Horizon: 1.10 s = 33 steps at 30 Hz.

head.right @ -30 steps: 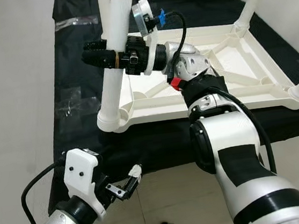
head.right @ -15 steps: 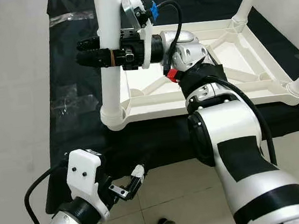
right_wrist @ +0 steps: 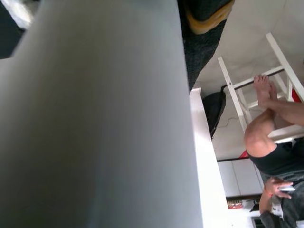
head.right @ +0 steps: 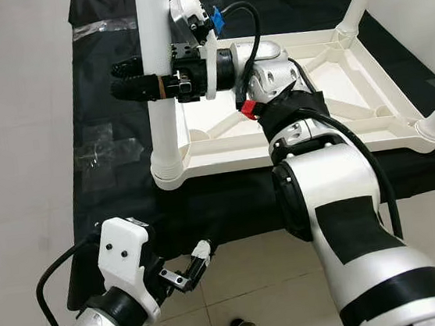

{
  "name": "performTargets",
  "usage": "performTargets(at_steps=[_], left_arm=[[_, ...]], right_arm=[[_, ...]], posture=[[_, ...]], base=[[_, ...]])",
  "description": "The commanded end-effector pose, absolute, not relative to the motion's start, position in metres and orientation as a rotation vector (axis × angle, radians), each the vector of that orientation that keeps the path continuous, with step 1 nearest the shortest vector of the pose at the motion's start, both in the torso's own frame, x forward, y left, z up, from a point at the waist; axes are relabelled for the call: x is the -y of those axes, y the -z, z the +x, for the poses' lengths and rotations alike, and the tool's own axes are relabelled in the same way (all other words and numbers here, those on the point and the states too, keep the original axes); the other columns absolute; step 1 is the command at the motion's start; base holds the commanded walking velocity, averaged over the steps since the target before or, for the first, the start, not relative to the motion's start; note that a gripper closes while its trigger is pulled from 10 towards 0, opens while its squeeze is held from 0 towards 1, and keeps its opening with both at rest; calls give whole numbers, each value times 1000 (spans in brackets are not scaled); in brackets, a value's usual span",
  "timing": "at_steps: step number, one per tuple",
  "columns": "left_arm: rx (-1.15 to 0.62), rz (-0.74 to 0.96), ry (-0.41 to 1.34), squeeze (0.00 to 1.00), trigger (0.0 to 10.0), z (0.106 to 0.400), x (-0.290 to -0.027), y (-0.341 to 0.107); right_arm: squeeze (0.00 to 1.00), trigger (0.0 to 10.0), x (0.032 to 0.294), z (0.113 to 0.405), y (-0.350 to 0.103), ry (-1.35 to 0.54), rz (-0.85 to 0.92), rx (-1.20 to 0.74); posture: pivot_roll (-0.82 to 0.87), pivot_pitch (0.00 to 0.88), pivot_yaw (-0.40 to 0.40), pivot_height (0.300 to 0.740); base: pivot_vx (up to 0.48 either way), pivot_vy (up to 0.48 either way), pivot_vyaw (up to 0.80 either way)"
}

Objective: Building children table

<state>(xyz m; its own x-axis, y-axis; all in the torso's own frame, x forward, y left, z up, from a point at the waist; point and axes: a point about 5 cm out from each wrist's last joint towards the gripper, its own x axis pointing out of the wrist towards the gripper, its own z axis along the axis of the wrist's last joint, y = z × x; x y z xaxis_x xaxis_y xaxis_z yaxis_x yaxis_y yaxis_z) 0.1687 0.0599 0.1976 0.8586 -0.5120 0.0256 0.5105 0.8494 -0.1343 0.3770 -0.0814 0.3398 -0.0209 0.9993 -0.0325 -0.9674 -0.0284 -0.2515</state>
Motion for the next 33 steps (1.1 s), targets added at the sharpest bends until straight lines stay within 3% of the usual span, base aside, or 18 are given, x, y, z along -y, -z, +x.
performTargets(at_steps=[1,8,20,33], left_arm=[[-17,-136,544,0,10000,165,-59,-199],[-13,-135,538,0,10000,165,-58,-200],[-7,-132,525,0,10000,169,-57,-201],[3,-105,495,0,10000,175,-66,-200]], right_arm=[[0,10000,77,378,-313,-1622,-274,48],[0,10000,74,377,-307,-1639,-313,23],[0,10000,70,384,-296,-1508,-288,15],[0,10000,99,386,-264,-1408,-153,-3]], posture=[[135,265,-87,740],[138,279,-88,740],[130,292,-93,740],[126,298,-81,740]], base=[[0,0,0],[0,0,0],[0,0,0],[0,0,0]])
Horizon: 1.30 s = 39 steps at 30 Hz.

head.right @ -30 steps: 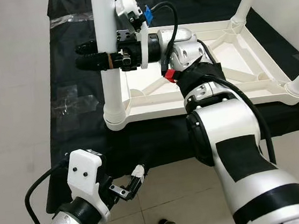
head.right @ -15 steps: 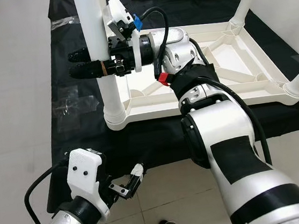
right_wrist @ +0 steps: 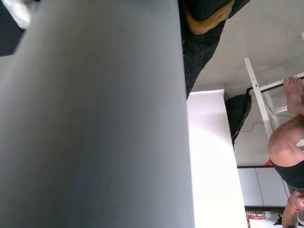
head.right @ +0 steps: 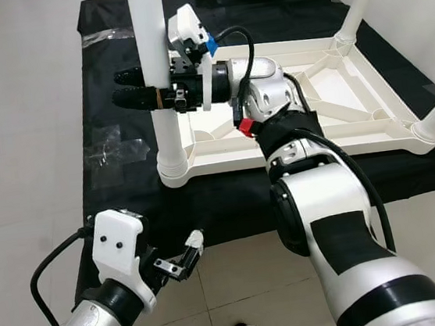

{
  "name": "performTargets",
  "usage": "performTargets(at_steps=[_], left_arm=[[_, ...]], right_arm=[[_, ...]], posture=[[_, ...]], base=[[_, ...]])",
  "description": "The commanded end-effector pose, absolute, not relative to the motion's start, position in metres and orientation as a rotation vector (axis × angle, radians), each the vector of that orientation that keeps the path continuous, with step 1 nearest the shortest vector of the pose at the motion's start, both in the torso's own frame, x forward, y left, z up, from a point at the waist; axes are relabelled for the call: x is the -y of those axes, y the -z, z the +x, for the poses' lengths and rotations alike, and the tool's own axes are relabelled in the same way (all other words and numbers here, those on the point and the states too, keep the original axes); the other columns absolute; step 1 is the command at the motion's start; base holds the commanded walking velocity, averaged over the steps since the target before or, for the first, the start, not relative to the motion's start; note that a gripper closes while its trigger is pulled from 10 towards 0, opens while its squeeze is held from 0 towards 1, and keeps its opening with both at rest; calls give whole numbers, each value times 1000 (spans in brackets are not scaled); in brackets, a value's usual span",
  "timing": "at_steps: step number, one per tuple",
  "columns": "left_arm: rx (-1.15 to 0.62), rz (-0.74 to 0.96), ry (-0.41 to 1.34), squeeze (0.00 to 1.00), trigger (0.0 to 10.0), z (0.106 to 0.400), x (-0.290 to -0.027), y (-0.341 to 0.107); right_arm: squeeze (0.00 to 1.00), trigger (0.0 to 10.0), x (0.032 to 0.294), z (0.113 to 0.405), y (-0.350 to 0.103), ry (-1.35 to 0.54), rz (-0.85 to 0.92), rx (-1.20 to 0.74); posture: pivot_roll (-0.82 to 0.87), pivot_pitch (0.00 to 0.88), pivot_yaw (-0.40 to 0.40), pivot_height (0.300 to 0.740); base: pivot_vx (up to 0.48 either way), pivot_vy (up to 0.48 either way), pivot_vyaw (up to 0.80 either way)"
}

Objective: Building children table

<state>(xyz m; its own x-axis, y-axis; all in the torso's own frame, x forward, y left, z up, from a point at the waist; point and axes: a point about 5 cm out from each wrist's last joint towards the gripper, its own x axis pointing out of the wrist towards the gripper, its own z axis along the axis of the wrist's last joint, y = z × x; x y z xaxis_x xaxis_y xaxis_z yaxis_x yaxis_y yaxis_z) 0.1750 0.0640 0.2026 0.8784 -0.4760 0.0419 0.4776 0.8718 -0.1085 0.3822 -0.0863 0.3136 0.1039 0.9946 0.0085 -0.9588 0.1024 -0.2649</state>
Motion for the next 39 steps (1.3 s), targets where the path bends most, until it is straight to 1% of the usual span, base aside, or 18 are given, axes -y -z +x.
performTargets(at_steps=[1,5,13,15,19,23,25,26,29,31,33,37,39], left_arm=[[3,-105,495,0,10000,175,-66,-200],[4,-98,494,0,10000,176,-67,-201],[9,-91,490,0,10000,179,-69,-201],[10,-90,490,0,10000,179,-69,-201],[13,-82,486,0,10000,182,-71,-201],[15,-76,482,0,10000,183,-73,-202],[16,-74,480,0,10000,183,-74,-202],[16,-74,480,0,10000,183,-74,-202],[18,-73,479,0,10000,183,-74,-202],[19,-74,478,0,10000,184,-74,-203],[19,-74,477,0,10000,184,-74,-203],[19,-75,473,0,10000,183,-74,-203],[19,-74,473,0,10000,183,-74,-203]], right_arm=[[0,10000,99,386,-264,-1408,-153,-3],[0,10000,100,389,-261,-1320,-115,9],[0,10000,103,391,-255,-1221,-107,17],[0,10000,104,391,-254,-1209,-103,16],[0,10000,106,385,-252,-1240,-98,37],[0,10000,103,381,-251,-1251,-99,40],[0,10000,94,376,-250,-1274,-107,43],[0,10000,94,376,-250,-1274,-107,43],[0,10000,79,373,-249,-1289,-123,19],[0,10000,69,375,-247,-1266,-127,-9],[0,10000,66,375,-247,-1258,-129,-15],[0,10000,58,383,-247,-1146,-126,-66],[0,10000,58,383,-247,-1135,-125,-70]], posture=[[126,298,-81,740],[130,303,-78,740],[130,309,-75,740],[129,308,-75,740],[130,312,-72,740],[129,314,-69,740],[129,314,-67,740],[129,314,-67,740],[128,315,-67,740],[128,317,-70,740],[128,317,-70,740],[127,321,-73,740],[127,321,-73,740]], base=[[0,0,0],[0,0,0],[0,0,0],[0,0,0],[0,0,0],[0,0,0],[0,0,0],[0,0,0],[0,0,0],[0,0,0],[0,0,0],[0,0,0],[0,0,0]])
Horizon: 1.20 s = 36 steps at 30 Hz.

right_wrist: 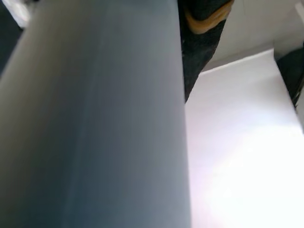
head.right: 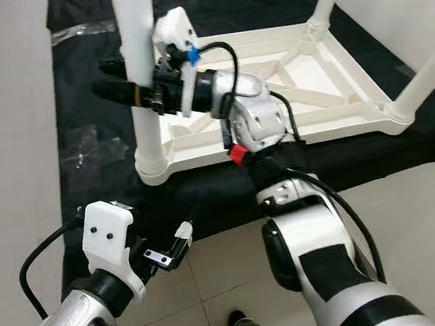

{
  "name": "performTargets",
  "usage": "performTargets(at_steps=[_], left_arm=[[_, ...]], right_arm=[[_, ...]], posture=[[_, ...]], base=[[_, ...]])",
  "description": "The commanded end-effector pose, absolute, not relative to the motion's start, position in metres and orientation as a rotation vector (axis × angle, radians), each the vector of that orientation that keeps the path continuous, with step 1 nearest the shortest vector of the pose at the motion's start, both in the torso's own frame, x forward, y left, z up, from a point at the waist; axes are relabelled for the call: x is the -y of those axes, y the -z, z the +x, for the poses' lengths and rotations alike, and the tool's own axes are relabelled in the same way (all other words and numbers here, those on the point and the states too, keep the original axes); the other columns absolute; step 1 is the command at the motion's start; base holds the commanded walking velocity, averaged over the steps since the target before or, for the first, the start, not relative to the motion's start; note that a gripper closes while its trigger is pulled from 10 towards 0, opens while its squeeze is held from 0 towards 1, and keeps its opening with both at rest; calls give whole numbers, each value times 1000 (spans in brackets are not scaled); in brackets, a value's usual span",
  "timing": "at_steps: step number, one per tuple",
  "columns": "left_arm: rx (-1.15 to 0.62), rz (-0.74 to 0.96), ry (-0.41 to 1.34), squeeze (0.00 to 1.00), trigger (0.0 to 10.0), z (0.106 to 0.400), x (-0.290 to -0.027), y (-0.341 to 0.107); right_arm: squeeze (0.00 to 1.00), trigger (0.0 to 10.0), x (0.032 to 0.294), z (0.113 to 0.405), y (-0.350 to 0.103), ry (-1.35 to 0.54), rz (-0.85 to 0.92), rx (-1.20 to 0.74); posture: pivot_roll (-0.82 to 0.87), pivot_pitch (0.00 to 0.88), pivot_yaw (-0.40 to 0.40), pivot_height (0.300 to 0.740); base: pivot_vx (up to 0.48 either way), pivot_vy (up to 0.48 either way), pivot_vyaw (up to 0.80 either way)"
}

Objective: Building children table

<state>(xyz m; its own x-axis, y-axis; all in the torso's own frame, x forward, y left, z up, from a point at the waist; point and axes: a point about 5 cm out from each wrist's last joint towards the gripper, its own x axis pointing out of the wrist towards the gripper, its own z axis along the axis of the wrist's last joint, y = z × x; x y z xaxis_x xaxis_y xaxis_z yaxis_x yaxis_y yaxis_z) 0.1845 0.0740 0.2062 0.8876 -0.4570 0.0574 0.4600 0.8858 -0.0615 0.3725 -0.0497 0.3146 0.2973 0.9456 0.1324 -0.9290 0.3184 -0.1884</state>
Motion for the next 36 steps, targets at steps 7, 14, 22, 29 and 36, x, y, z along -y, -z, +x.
performTargets(at_steps=[7,14,22,29,36], left_arm=[[21,-75,469,0,10000,183,-75,-203],[22,-74,466,0,10000,184,-75,-203],[28,-73,463,0,10000,184,-75,-204],[35,-75,450,0,10000,183,-76,-206],[42,-72,447,0,10000,185,-77,-207]], right_arm=[[0,10000,42,379,-244,-1135,-118,-109],[0,10000,34,370,-239,-1241,-126,-116],[0,10000,17,370,-239,-1314,-226,-124],[0,10000,3,375,-241,-1190,-280,-136],[0,10000,5,377,-233,-1072,-227,-139]], posture=[[126,325,-79,740],[126,326,-79,740],[122,329,-90,740],[123,333,-98,740],[123,332,-98,740]], base=[[0,0,0],[0,0,0],[0,0,0],[0,0,0],[0,0,0]])
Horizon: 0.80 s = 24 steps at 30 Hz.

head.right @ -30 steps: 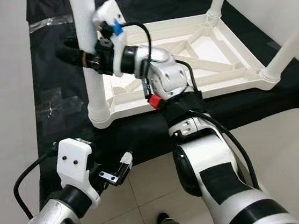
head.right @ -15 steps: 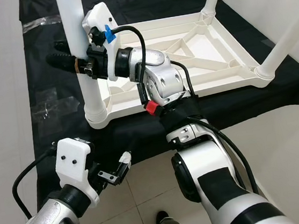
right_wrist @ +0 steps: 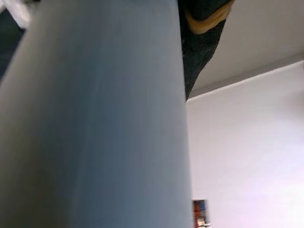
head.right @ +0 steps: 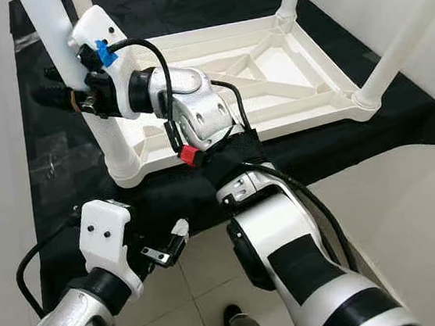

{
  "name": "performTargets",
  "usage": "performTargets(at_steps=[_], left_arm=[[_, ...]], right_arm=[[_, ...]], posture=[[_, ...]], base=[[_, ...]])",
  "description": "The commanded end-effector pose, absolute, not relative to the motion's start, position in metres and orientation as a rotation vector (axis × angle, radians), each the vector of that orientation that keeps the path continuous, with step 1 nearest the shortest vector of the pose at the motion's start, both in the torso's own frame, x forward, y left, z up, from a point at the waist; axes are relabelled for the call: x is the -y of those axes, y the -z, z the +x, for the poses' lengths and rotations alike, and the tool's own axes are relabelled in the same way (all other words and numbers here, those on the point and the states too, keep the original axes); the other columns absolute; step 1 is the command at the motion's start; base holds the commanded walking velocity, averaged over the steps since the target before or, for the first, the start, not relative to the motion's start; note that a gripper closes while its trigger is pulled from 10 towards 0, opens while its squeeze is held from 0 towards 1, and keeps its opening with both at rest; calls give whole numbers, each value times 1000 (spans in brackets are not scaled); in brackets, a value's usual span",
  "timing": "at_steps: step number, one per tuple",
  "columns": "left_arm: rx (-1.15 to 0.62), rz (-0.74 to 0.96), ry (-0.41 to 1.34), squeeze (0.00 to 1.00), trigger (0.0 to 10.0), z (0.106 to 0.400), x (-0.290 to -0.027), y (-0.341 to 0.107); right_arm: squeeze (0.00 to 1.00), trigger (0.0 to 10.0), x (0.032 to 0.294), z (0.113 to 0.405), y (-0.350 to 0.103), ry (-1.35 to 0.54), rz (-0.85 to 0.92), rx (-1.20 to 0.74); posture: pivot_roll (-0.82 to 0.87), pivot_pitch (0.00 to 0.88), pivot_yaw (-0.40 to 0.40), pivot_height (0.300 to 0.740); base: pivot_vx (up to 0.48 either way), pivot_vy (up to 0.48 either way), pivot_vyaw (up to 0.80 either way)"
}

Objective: Building children table

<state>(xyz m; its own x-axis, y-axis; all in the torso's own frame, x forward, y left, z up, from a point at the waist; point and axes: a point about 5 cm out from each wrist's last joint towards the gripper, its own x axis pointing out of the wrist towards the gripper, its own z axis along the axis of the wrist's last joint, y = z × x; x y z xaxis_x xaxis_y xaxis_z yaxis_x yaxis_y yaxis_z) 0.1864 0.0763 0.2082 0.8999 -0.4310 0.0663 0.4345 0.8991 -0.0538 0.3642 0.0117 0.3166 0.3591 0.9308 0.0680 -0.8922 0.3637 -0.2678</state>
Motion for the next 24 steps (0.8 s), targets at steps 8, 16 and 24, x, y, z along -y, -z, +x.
performTargets(at_steps=[8,16,24], left_arm=[[52,-54,429,0,10000,188,-84,-208],[78,-21,403,0,10000,196,-93,-212],[82,-2,393,0,10000,198,-98,-212]], right_arm=[[0,10000,33,395,-225,-739,-131,-190],[0,10000,50,400,-217,-378,-26,-212],[0,10000,48,397,-213,-229,-56,-146]], posture=[[123,321,-92,740],[127,313,-92,740],[133,307,-89,740]], base=[[0,0,0],[0,0,0],[0,0,0]])
